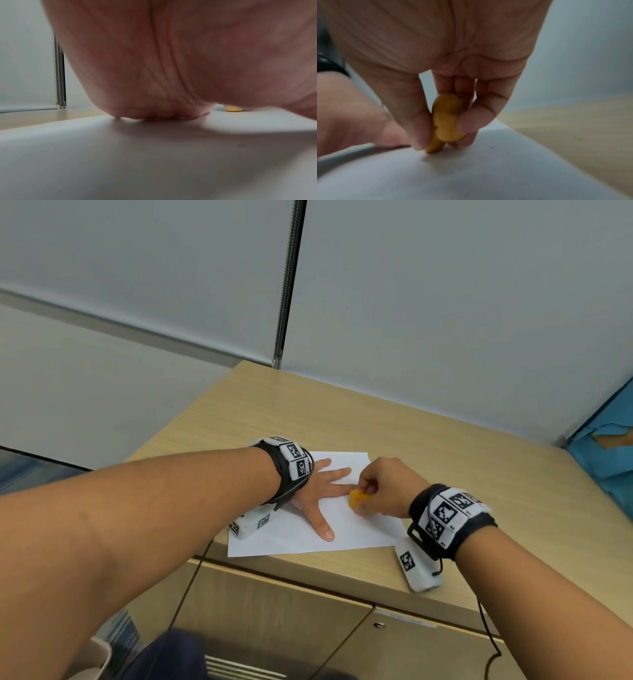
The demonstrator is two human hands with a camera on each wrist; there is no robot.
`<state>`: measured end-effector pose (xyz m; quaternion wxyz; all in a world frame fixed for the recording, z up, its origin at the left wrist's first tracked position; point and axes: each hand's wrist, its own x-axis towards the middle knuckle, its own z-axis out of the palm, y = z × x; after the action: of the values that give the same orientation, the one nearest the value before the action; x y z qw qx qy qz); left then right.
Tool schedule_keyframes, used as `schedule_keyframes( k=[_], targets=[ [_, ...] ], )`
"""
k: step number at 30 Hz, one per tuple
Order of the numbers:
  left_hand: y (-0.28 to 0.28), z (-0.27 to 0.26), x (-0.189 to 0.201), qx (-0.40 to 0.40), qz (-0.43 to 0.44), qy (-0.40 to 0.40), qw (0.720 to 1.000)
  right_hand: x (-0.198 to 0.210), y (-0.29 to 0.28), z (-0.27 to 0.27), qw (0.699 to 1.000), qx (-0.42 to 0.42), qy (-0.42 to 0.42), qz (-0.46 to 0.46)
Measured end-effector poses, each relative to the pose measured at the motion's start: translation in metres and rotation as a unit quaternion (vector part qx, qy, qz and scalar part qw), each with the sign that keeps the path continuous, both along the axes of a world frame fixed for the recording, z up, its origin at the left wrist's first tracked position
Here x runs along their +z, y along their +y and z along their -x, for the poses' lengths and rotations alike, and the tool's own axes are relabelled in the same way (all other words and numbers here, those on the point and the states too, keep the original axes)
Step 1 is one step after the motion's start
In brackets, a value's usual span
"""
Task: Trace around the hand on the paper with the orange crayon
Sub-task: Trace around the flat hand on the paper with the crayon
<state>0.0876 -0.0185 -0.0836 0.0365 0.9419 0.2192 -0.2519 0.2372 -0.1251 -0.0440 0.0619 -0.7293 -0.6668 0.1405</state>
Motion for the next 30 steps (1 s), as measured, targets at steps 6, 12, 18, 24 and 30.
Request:
schedule_keyframes(
  k=[6, 12, 18, 24, 30],
  targets=[
    [0.000, 0.000, 0.000, 0.000, -0.004, 0.005, 1.000, -0.002, 0.000, 0.002, 1.000, 0.019, 0.002, 0.020],
    [0.001, 0.000, 0.001, 0.009, 0.001, 0.006, 1.000, -0.003, 0.003, 0.009, 0.996, 0.063, 0.028, 0.059],
    [0.001, -0.001, 0.002, 0.013, -0.001, 0.001, 1.000, -0.003, 0.006, 0.016, 0.994, 0.099, -0.012, 0.048],
    [0.002, 0.000, -0.002, 0.016, 0.005, -0.025, 1.000, 0.001, 0.018, -0.002, 0.997, 0.065, -0.003, 0.041],
    [0.002, 0.000, 0.002, 0.022, 0.000, -0.012, 1.000, 0.001, 0.021, -0.001, 0.990, 0.105, 0.023, 0.088]
  ],
)
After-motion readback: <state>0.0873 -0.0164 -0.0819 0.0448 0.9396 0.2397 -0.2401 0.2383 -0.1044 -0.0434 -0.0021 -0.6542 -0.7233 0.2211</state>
